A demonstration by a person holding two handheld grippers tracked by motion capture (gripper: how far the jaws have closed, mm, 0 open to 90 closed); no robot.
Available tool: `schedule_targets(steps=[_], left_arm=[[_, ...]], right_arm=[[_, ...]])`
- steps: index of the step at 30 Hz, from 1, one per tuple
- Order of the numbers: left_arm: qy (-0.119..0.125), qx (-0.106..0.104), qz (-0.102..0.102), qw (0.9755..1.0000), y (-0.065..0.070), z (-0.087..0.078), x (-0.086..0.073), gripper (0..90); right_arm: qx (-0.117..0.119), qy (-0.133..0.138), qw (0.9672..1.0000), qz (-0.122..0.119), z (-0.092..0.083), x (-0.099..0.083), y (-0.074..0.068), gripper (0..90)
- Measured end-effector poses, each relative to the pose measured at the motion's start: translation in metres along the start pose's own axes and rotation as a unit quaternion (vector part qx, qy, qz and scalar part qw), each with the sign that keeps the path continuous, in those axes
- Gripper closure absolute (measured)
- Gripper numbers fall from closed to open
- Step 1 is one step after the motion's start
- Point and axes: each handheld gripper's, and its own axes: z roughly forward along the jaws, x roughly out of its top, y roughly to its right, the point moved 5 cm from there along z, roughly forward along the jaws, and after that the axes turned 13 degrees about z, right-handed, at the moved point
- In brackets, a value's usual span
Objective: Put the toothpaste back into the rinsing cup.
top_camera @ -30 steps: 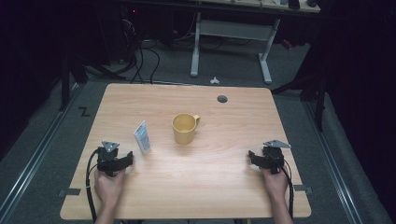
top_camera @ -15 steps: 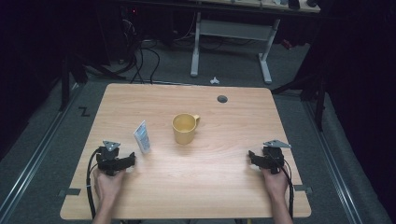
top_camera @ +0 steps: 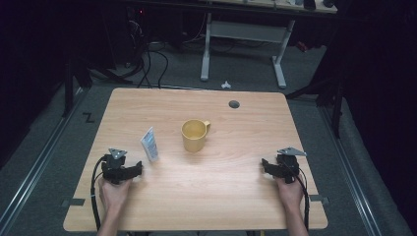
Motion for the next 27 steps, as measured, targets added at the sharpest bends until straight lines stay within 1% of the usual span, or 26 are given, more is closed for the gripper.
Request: schedule_targets(steps=[5,6,10,11,14,15,17,18,21,24,27], left_arm=[[0.001,-0.006,0.007,1.0,0.003,-0.002,-0.001,20.0],[0.001,-0.007,0.012,0.9999,0.005,-0.003,0.0,20.1],[0.004,-0.009,0.017,0.9998,0.008,-0.006,0.0,20.5],[0.008,-0.012,0.019,0.9997,0.01,-0.008,0.001,21.4],[0.009,-0.016,0.021,0.9996,0.012,-0.009,0.001,22.5],[0.01,-0.021,0.022,0.9995,0.014,-0.011,0.001,22.7],[0.013,-0.024,0.02,0.9994,0.015,-0.012,0.001,22.8],[0.018,-0.028,0.016,0.9993,0.016,-0.014,0.002,22.9],[0.028,-0.033,0.014,0.999,0.019,-0.018,0.002,23.2],[0.028,-0.037,0.018,0.9987,0.022,-0.021,0.002,23.6],[0.031,-0.05,0.021,0.9981,0.026,-0.023,0.003,22.9]], right_arm=[[0.0,0.0,1.0,0.0,0.0,0.0,0.0,29.1],[0.0,0.0,1.0,0.0,0.0,0.0,0.0,29.1],[0.0,0.0,1.0,0.0,0.0,0.0,0.0,29.1],[0.0,0.0,1.0,0.0,0.0,0.0,0.0,29.1],[0.0,0.0,1.0,0.0,0.0,0.0,0.0,29.1],[0.0,0.0,1.0,0.0,0.0,0.0,0.0,29.1],[0.0,0.0,1.0,0.0,0.0,0.0,0.0,29.1],[0.0,0.0,1.0,0.0,0.0,0.0,0.0,29.1],[0.0,0.0,1.0,0.0,0.0,0.0,0.0,29.1],[0.0,0.0,1.0,0.0,0.0,0.0,0.0,29.1],[0.0,0.0,1.0,0.0,0.0,0.0,0.0,29.1]])
